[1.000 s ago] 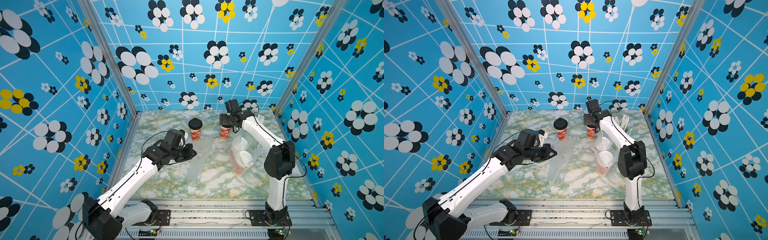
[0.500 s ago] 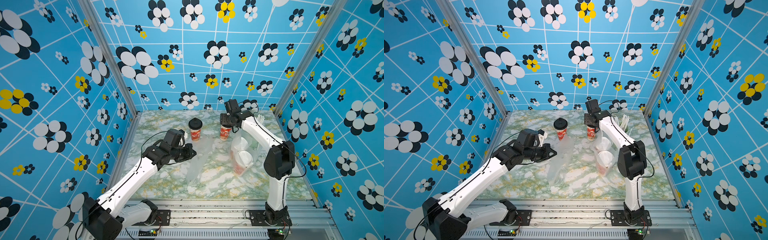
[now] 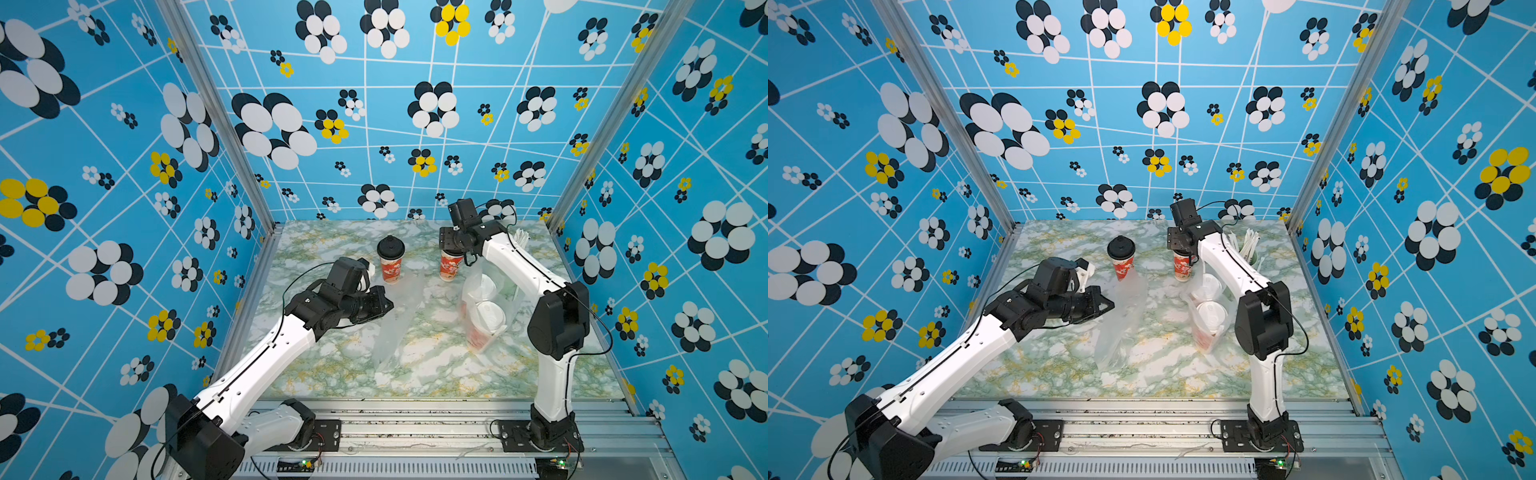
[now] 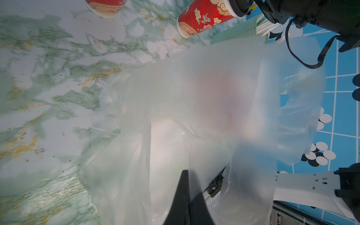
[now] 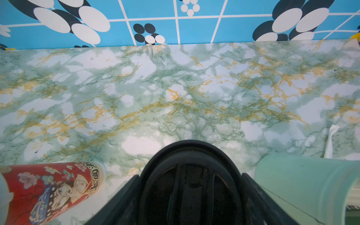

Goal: Pack milk tea into plastic carrier bags
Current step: Move the milk tea cup to the center of the board.

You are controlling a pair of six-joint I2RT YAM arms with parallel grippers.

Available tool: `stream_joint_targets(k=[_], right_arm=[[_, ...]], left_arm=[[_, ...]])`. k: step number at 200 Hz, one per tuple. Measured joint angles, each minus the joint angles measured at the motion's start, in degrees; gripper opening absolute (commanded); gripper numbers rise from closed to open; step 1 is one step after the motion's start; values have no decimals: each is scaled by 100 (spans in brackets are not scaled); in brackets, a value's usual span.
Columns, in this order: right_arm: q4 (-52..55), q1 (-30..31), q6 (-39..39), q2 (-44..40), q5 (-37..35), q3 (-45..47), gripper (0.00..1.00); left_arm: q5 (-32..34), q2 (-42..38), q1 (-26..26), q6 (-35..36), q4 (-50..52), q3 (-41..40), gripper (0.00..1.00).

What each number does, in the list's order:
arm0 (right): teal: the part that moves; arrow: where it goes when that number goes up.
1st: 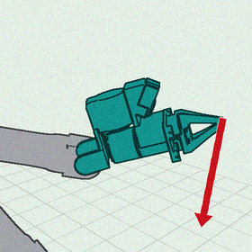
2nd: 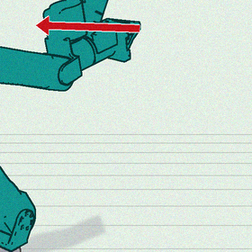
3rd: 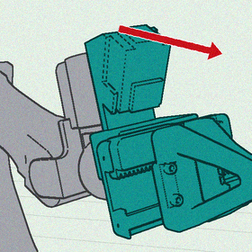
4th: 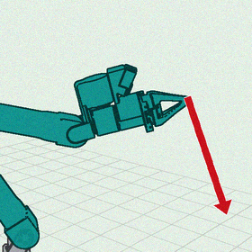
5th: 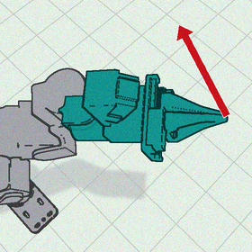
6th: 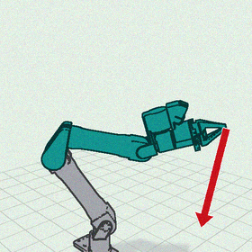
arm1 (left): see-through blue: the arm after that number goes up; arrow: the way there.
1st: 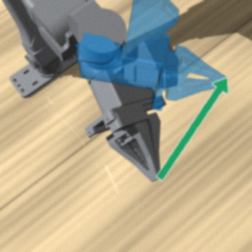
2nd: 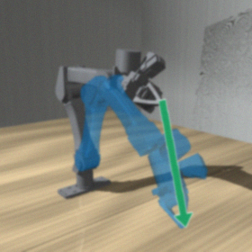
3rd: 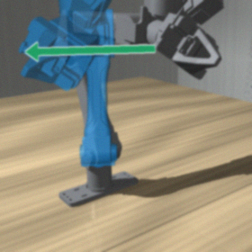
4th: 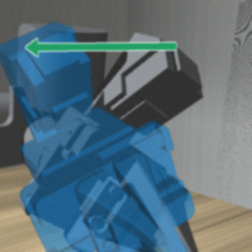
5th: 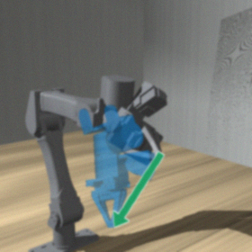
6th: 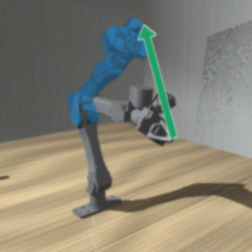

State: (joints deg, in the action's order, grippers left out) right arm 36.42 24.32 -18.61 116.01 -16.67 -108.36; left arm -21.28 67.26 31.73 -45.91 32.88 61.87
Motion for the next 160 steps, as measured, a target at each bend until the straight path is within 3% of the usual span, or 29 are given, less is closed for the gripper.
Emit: stream_joint_targets(k=[160], right_arm=[[105, 107, 116, 0, -415, 26, 77]], left_arm=[[-44, 0, -17, -2, -15, -42, 0]])
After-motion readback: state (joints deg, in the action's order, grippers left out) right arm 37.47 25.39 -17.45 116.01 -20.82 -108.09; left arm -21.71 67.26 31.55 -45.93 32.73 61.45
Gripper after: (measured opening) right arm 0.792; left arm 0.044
